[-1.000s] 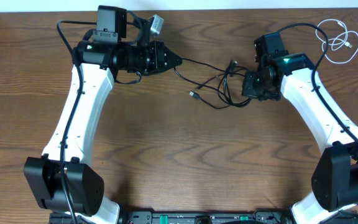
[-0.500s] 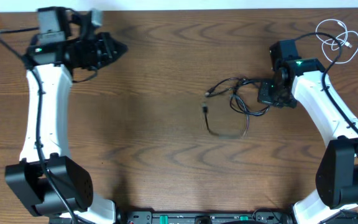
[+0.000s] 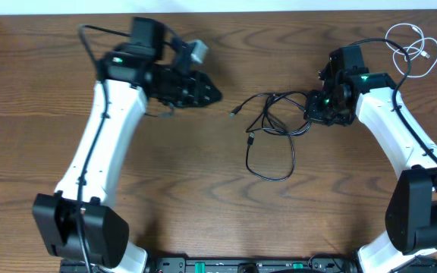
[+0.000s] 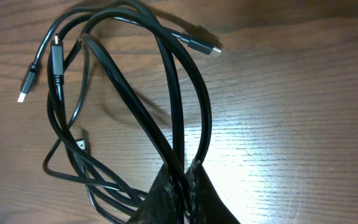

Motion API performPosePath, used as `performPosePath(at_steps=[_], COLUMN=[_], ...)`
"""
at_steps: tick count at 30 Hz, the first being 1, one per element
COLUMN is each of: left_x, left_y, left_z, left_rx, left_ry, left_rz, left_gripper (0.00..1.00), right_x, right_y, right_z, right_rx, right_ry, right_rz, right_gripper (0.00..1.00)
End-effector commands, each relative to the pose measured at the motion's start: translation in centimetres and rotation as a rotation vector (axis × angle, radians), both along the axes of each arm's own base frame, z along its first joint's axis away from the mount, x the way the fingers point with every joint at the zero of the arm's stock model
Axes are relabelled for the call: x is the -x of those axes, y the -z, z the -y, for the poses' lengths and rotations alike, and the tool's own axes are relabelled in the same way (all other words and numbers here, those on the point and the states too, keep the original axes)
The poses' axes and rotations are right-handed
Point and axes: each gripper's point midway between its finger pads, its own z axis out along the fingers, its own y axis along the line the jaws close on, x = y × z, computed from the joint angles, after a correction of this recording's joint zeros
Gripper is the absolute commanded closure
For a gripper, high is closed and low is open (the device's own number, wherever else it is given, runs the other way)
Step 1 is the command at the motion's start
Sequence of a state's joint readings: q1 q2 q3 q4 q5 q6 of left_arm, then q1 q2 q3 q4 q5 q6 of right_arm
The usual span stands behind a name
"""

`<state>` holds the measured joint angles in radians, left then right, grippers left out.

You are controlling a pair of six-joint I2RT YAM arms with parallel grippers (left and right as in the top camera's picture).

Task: Untangle cables

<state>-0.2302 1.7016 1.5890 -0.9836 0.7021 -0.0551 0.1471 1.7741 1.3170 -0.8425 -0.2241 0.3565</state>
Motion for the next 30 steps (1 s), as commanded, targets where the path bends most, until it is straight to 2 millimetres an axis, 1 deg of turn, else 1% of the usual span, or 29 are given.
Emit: performPosePath(at_steps=[1,2,4,5,6,7,8,9,10,12,13,16,19,21,24,25,28,30], left_x=[1.6,1.9,2.3,2.4,2.6,2.8,2.7,2.4,1.7,1.0,0.7,0.8,0.7,0.6,0.7,0.7,0.5,0.6], left_y=[2.8,3.4,4.6,5.1,5.8,7.0,7.4,8.0,8.8,9.6,10.1,11.4,13.2,14.0,14.9,15.2,16.8,17.0], left_z=[1.0,1.6,2.6,2.9,3.2,3.7,3.8,3.9,4.2,4.6,4.8,6.2,7.1,8.0,9.4,9.7,9.8,9.9], left_rx=[-0.111,-0.113,-0.126,-0.131,-0.139,-0.148,-0.149,-0.148,-0.146,-0.145,-0.140,-0.081,-0.089,-0.089,-0.091,-0.100,-0.177,-0.180], left_ry=[0.003,0.035,0.156,0.198,0.257,0.331,0.344,0.350,0.357,0.365,0.367,0.384,0.413,0.461,0.547,0.565,0.579,0.596], left_rz=[-0.021,-0.006,0.080,0.110,0.151,0.204,0.217,0.231,0.252,0.271,0.271,0.234,0.230,0.267,0.338,0.354,0.365,0.371], left_gripper=[0.50,0.47,0.42,0.40,0.39,0.38,0.38,0.34,0.32,0.32,0.29,0.29,0.29,0.31,0.32,0.32,0.33,0.34], right_x=[0.3,0.4,0.4,0.5,0.5,0.6,0.6,0.7,0.7,0.7,0.7,0.7,0.8,1.0,1.1,1.1,1.2,1.3], right_y=[0.2,0.3,0.3,0.3,0.3,0.3,0.3,0.3,0.4,0.4,0.4,0.4,0.4,0.4,0.4,0.4,0.5,0.5], right_z=[-0.6,-0.5,-0.5,-0.5,-0.5,-0.5,-0.5,-0.5,-0.5,-0.5,-0.5,-0.5,-0.5,-0.5,-0.4,-0.4,-0.4,-0.4], right_rx=[-0.026,-0.024,-0.022,-0.022,-0.022,-0.022,-0.021,-0.020,-0.019,-0.019,-0.019,-0.018,-0.018,-0.017,-0.017,-0.017,-0.016,-0.015], right_ry=[0.000,-0.003,-0.009,-0.009,-0.009,-0.009,-0.009,-0.010,-0.017,-0.016,-0.016,-0.016,-0.017,-0.017,-0.016,-0.016,-0.016,-0.016], right_rz=[-0.018,-0.021,-0.022,-0.023,-0.025,-0.027,-0.030,-0.032,-0.033,-0.033,-0.033,-0.033,-0.037,-0.044,-0.049,-0.049,-0.053,-0.055], right_gripper=[0.99,0.99,0.99,0.99,0.99,0.99,0.99,0.99,0.99,0.99,0.99,0.99,0.98,0.98,0.98,0.98,0.98,0.98])
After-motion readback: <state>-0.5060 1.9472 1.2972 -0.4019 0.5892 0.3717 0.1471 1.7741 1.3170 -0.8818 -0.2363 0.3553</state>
